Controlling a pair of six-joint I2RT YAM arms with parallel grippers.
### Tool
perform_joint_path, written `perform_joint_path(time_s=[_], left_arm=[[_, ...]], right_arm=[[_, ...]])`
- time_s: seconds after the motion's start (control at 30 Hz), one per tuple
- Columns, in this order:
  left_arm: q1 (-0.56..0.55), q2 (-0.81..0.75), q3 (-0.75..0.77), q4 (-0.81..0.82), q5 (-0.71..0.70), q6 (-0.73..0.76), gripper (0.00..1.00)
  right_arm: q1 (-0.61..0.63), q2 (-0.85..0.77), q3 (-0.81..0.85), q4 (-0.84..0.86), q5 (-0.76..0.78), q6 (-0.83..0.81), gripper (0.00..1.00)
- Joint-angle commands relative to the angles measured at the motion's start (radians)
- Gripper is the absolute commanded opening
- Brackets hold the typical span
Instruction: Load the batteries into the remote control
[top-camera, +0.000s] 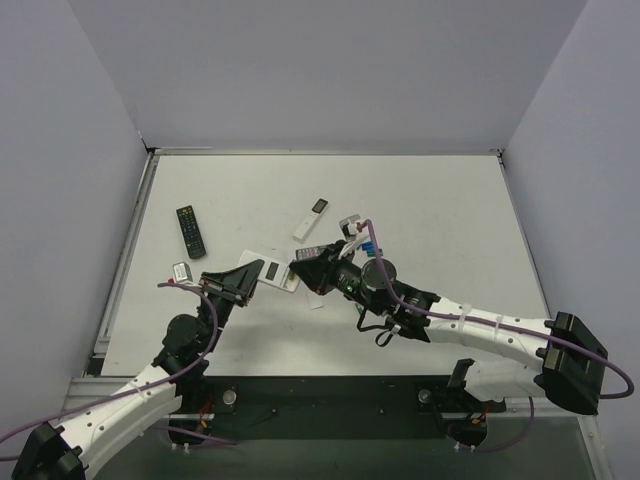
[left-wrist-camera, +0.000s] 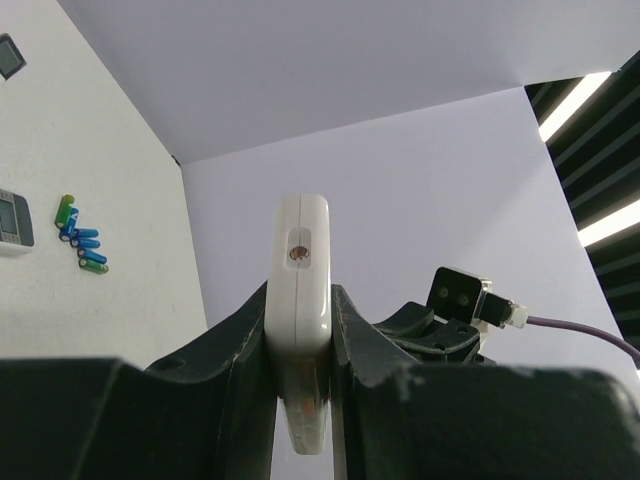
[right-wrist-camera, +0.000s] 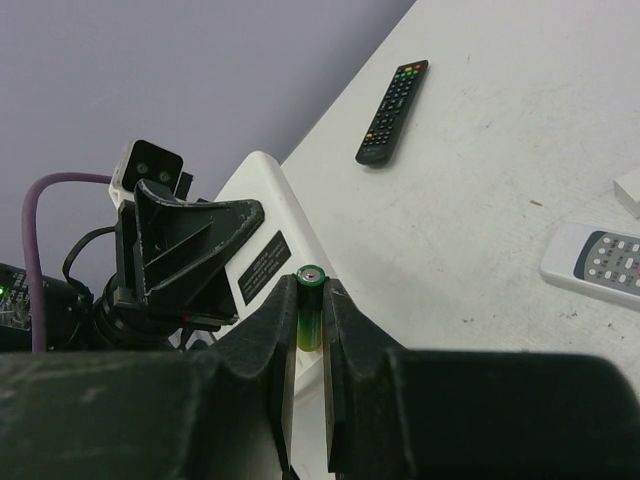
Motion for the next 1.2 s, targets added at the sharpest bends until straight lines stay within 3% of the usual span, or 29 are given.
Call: perform_joint_path(time_s=[0.0, 0.43, 0.7, 0.93, 1.17], left_arm=[[-0.010, -0.003, -0.139, 0.100, -0.012, -0.048, 0.00], [-0.021, 0.063, -0.125, 0.177, -0.047, -0.108, 0.00], [-0.026, 0.055, -0.114, 0.180, -0.056, -0.138, 0.00], [-0.026, 0.046, -0.117, 0.185, -0.056, -0.146, 0.00], [-0.026, 0.046, -0.117, 0.185, -0.049, -0.148, 0.00]], right_arm=[[0.018, 0.006, -0.016, 0.102, 0.040, -0.025, 0.00], [0.055, 0.014, -0.033, 0.119, 0.092, -0.026, 0.01], [0.056, 0.017, -0.028, 0.096, 0.124, -0.029, 0.07], [0.056, 0.022, -0.018, 0.066, 0.141, -0.038, 0.21], [0.058, 0.028, -0.007, 0.041, 0.147, -0.054, 0.23]])
